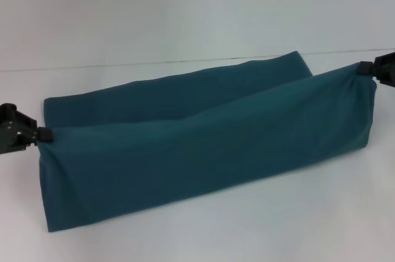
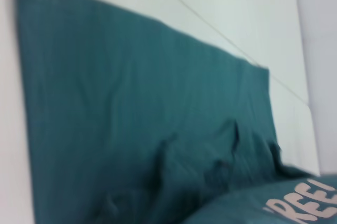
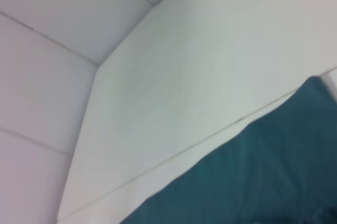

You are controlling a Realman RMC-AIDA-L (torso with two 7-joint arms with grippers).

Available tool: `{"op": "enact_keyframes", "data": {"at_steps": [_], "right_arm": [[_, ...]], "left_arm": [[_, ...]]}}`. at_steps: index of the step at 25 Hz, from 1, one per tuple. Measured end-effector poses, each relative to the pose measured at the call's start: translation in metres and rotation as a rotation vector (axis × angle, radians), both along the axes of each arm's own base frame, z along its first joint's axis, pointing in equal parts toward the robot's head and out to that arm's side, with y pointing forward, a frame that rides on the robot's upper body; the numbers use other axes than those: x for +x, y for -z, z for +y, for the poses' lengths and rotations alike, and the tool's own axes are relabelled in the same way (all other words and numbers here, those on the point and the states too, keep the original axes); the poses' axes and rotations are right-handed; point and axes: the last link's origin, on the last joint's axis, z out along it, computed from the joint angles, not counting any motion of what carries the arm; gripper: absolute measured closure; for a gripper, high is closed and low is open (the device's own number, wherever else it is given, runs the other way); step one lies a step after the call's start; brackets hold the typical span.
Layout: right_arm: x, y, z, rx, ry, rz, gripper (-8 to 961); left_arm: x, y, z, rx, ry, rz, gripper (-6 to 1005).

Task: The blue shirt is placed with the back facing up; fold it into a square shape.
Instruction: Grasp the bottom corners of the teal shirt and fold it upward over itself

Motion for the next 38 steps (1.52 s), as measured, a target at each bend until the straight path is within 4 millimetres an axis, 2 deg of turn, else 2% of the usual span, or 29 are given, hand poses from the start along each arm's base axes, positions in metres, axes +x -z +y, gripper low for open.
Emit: {"op": "enact_keyframes", "data": {"at_steps": [3,8,10,14,19,25,31,34,36,38], "right_arm": [[0.002,0.014,0.010,0.059,0.030,-0.030,897],[0.001,0.026,0.018,0.083,0.042,-0.049,897],[-0.006,0.036,0.016,0.030,0.030,-0.030,897],[-0.014,0.043,0.008,-0.049,0.005,0.014,898],[-0.012,0.039,-0.001,-0.052,0.009,0.071,898],[-0.014,0.025,0.001,0.043,-0.021,0.135,898],[-0.022,0.017,0.024,0.178,-0.060,0.084,898],[-0.023,0.025,0.041,0.224,-0.033,0.012,897],[-0.024,0.038,0.055,0.245,-0.001,-0.059,897],[-0.025,0.042,0.059,0.250,0.008,-0.080,897]], "left_arm": [[-0.005,0.006,0.007,0.042,-0.025,0.021,951],[-0.009,0.016,0.017,0.110,-0.048,0.042,950],[-0.009,0.019,0.017,0.114,-0.045,0.042,950],[-0.011,0.019,0.013,0.110,-0.042,0.042,950],[-0.014,0.014,0.012,0.127,-0.039,0.041,950],[-0.007,0.004,0.018,0.164,-0.012,0.032,950],[0.002,-0.009,0.040,0.239,-0.012,0.075,950],[0.003,-0.007,0.051,0.271,-0.010,0.117,951],[0.003,-0.002,0.057,0.289,-0.010,0.151,951],[0.002,0.004,0.061,0.299,-0.010,0.179,951]]}}
